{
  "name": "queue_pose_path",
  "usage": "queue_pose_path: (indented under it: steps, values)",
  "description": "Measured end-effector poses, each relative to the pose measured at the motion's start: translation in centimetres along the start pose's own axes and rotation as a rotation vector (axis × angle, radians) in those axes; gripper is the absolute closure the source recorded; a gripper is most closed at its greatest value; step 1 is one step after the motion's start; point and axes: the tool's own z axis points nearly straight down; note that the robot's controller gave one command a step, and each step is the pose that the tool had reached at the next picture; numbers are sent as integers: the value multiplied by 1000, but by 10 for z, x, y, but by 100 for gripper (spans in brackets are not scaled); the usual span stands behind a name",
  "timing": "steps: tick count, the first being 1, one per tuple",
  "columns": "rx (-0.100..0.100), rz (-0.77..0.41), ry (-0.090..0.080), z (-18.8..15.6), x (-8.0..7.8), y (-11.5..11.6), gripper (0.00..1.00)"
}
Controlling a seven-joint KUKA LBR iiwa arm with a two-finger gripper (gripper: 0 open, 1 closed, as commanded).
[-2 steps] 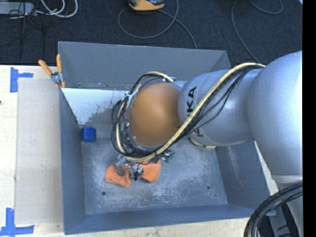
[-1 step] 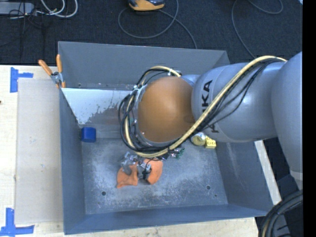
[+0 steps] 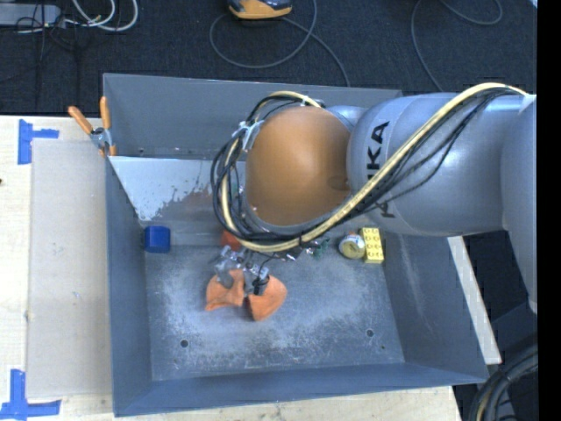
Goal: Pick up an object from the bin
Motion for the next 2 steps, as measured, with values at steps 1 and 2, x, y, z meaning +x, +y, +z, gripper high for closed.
queue_pose_path:
  steps: [1,2]
  values:
    - [0,-7,0,36,-5,0,100]
    - [-18,-16,19,38,0,9,100]
